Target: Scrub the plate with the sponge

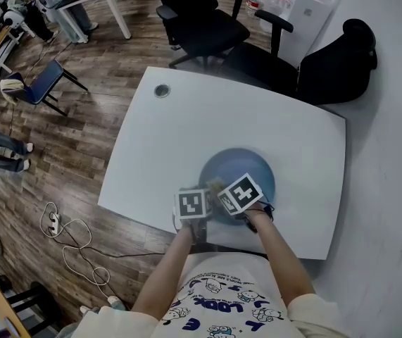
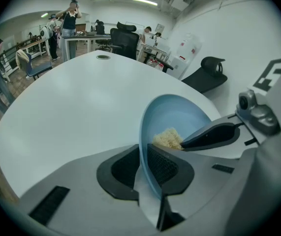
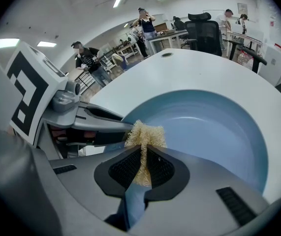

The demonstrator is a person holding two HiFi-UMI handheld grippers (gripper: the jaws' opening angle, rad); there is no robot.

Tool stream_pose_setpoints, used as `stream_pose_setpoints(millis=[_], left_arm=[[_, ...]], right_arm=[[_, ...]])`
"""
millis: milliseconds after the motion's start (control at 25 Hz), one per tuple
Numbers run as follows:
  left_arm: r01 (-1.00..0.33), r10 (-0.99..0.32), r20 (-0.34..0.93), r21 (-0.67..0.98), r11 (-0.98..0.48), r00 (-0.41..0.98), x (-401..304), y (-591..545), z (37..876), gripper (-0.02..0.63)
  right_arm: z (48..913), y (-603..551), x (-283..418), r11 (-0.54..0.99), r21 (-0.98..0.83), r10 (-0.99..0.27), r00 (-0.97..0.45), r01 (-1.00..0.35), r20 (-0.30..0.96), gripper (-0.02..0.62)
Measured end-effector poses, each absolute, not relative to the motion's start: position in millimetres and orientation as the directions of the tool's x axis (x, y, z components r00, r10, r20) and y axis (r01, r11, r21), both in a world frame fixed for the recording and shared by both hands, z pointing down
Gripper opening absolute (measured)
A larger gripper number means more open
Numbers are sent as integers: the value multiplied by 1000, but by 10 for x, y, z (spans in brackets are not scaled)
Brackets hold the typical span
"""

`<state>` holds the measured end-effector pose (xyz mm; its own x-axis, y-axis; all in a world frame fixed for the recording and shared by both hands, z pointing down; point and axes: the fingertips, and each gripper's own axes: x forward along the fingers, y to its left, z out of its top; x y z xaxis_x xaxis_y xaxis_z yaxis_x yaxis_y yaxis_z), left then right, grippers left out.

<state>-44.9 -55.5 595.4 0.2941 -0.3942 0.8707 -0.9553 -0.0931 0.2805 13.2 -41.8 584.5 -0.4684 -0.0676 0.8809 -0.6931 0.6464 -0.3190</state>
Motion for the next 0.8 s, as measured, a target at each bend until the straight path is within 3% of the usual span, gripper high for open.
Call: stream_pose_setpoints(millis=[800], left_arm=[[-944, -374, 866, 309, -120, 331, -370, -533, 5967, 57]], right_arm=[[5824, -96, 351, 676, -309, -27, -441, -669, 897, 46]])
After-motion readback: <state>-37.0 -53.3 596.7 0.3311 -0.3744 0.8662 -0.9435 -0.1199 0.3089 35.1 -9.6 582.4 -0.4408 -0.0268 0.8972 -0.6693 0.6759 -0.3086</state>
